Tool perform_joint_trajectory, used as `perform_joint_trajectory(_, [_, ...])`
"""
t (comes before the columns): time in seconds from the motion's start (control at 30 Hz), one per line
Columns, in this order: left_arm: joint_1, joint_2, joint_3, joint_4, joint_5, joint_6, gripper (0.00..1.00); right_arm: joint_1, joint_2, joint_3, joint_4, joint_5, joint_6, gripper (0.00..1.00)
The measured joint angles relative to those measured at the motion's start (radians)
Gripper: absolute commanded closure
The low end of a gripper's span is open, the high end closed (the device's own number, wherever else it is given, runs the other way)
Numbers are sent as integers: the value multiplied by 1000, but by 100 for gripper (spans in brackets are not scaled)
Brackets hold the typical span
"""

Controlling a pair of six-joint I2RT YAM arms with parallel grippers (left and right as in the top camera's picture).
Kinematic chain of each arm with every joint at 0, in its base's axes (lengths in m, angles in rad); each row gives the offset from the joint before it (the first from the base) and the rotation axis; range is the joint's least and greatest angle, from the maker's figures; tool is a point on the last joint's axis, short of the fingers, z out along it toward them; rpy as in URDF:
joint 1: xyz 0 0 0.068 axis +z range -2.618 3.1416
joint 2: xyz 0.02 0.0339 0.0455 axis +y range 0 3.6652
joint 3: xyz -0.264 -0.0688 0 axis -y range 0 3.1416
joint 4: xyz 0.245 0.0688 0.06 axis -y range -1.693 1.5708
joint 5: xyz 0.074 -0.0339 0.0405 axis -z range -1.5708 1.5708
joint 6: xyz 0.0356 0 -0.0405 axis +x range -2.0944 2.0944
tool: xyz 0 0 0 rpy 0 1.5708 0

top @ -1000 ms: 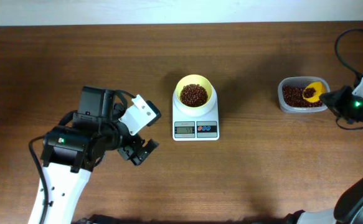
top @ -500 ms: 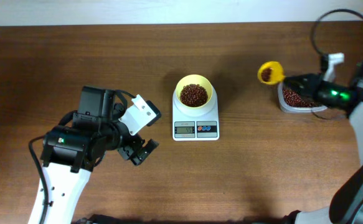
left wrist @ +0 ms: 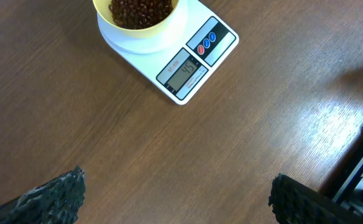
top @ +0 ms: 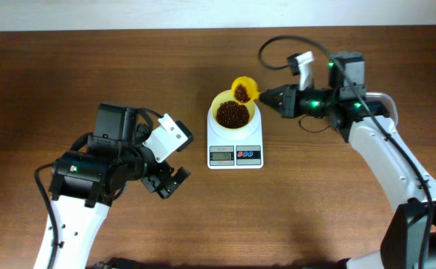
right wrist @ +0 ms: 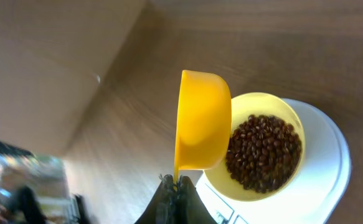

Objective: Scoop item into bowl and weigh 50g on scale
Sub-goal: 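Carry the filled scoop with the right gripper over the yellow bowl, then tilt the scoop slowly with the right gripper, trickling beans into the bowl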

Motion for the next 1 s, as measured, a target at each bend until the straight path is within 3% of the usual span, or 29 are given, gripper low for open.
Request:
perform_joint_trajectory(0.13, [0, 0, 0, 0, 0, 0, 1, 50, 0, 0, -5, 68, -190, 96])
perform_joint_trajectory(0.37, [0, 0, 0, 0, 0, 0, 1, 53, 0, 0, -10, 151, -372, 96])
perform_joint_trajectory(1.0, [0, 0, 0, 0, 0, 0, 1, 53, 0, 0, 23, 97, -433, 96])
